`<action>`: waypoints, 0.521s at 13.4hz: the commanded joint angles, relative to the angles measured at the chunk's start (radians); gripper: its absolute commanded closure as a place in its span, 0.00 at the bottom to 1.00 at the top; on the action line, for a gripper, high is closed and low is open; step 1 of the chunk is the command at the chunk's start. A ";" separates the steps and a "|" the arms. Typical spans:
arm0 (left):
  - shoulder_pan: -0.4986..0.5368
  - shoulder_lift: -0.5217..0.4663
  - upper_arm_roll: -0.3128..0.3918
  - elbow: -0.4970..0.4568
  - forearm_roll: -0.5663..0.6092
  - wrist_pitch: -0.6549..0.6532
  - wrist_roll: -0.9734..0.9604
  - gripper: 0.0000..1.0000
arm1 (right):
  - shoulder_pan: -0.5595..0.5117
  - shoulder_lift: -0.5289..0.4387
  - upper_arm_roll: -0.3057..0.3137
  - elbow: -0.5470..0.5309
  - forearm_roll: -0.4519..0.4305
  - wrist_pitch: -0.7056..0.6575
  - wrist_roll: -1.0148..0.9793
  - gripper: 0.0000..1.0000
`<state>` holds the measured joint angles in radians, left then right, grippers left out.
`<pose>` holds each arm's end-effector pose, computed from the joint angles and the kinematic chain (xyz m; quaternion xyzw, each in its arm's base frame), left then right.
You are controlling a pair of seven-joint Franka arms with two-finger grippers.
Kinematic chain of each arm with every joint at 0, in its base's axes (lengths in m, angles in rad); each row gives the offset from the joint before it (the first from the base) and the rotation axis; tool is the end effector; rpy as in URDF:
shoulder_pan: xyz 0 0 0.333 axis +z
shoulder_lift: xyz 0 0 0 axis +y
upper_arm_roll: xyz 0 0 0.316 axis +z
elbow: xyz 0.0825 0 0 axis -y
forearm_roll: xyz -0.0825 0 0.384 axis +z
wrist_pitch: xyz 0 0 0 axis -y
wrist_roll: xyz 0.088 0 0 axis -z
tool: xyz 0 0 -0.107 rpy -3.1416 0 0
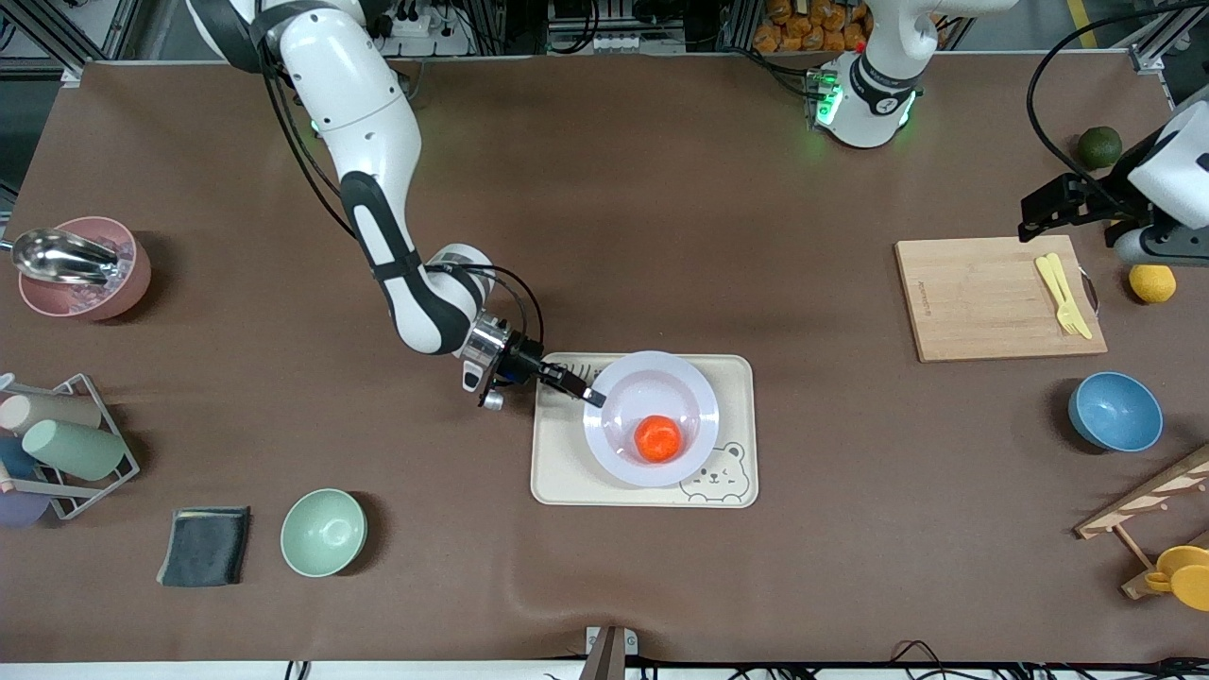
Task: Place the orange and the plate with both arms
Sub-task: 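Slide the plate with the right gripper onto the bear tray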
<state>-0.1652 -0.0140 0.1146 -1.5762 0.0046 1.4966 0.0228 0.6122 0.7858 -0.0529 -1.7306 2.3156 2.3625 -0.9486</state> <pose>0.5415 -0.0264 0.6233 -0.9988 0.0366 0.0328 0.0020 0.5542 0.3608 0.1283 -0.7803 0.2224 -0.0912 0.5773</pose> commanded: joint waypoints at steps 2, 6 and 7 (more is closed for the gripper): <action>-0.020 -0.004 0.008 0.022 -0.009 -0.024 -0.027 0.00 | -0.019 0.035 0.010 0.052 -0.010 0.004 -0.004 1.00; -0.019 -0.014 0.005 0.022 -0.006 -0.024 -0.046 0.00 | -0.011 0.053 0.011 0.100 -0.085 0.115 0.008 0.96; -0.020 -0.014 0.005 0.024 -0.003 -0.024 -0.047 0.00 | -0.009 0.055 0.011 0.100 -0.096 0.119 0.010 0.95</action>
<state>-0.1762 -0.0168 0.1142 -1.5659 0.0046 1.4929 -0.0072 0.6071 0.8190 -0.0512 -1.6735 2.2555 2.4470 -0.9494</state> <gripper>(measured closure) 0.000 0.952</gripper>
